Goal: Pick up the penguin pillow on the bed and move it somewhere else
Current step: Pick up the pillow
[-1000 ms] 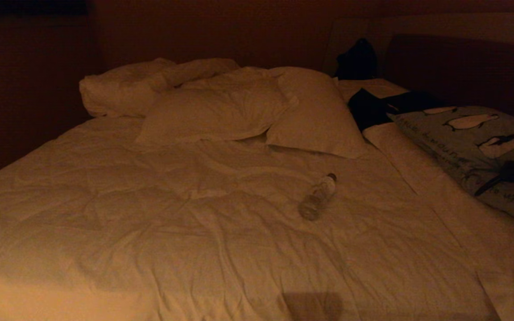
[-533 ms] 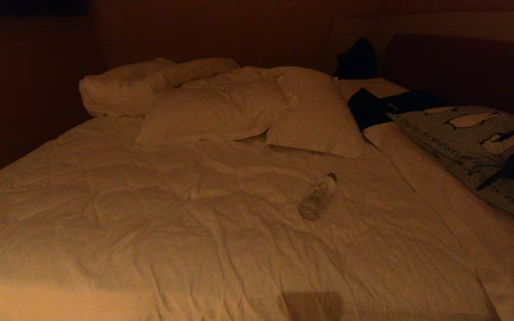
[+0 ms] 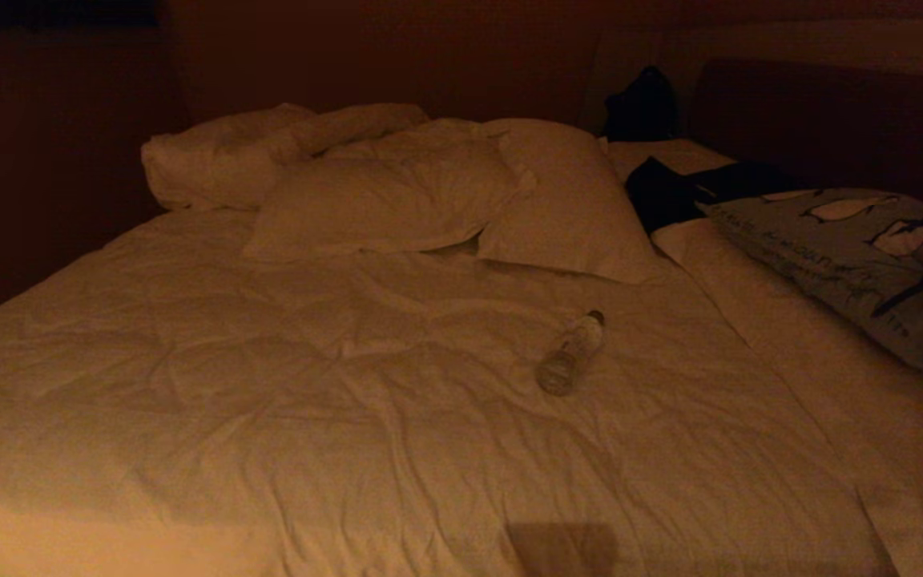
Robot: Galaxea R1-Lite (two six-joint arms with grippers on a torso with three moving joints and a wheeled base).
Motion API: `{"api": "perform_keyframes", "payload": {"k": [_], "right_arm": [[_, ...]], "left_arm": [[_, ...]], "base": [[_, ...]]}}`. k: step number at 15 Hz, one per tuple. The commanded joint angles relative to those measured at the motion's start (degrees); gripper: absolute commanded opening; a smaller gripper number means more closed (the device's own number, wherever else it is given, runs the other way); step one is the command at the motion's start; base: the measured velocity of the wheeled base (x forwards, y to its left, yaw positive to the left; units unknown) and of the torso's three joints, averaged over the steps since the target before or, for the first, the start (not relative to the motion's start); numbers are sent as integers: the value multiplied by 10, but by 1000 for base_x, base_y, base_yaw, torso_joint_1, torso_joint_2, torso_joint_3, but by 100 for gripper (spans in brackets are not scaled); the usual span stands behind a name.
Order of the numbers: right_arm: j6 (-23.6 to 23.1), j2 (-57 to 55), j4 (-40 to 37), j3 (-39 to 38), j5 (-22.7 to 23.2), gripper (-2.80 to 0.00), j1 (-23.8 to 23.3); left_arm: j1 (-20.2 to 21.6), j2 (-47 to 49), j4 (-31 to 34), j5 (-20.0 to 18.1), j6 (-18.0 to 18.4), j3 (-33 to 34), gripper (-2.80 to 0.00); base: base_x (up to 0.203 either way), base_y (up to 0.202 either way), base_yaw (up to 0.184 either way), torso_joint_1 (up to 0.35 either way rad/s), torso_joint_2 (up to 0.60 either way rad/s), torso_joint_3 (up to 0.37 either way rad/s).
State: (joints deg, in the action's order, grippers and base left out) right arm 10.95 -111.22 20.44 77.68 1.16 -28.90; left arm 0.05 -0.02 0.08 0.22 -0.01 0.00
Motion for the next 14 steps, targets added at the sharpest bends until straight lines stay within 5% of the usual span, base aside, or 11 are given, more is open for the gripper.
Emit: {"api": "perform_keyframes", "payload": {"k": [1,14], "right_arm": [[13,30,4,-3,1,-280,2],[52,180,5,-49,2,-280,42]], "left_arm": [[0,0,0,0,-1,0,-280],[0,0,0,0,0,0,-280]], "base": [[0,0,0,0,0,0],[0,0,0,0,0,0]]}}
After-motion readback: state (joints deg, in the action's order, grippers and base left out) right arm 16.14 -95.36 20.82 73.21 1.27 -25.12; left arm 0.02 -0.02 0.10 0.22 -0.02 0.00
